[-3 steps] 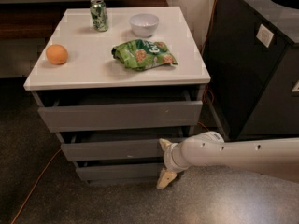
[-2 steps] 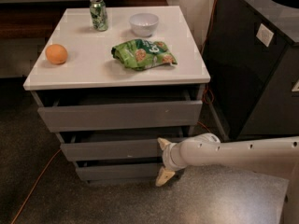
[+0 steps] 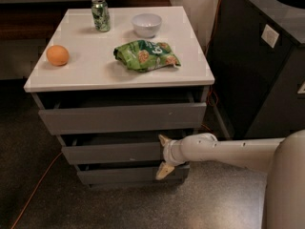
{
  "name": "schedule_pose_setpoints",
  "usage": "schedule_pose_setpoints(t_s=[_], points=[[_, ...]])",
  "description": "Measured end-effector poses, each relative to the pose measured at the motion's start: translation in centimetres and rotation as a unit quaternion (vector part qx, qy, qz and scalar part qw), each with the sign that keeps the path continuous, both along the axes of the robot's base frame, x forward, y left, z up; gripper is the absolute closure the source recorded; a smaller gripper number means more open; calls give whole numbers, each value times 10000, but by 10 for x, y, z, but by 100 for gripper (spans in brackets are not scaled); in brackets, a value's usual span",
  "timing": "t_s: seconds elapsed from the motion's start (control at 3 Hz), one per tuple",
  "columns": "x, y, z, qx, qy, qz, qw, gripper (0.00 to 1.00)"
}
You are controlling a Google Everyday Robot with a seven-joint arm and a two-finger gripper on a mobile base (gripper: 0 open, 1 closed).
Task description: Place orange into middle drawer
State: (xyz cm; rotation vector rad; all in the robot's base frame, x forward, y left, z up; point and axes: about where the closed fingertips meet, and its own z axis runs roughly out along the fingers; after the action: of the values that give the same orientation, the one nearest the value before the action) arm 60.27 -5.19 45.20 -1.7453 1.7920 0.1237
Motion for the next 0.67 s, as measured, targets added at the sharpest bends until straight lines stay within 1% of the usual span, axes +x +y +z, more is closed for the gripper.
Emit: schedule_pose_setpoints(t_s=[0.33,0.67], points=[[21,1,-9,52,-26,-110,9999,0],[32,2,-17,48,-34,-178,9998,5]])
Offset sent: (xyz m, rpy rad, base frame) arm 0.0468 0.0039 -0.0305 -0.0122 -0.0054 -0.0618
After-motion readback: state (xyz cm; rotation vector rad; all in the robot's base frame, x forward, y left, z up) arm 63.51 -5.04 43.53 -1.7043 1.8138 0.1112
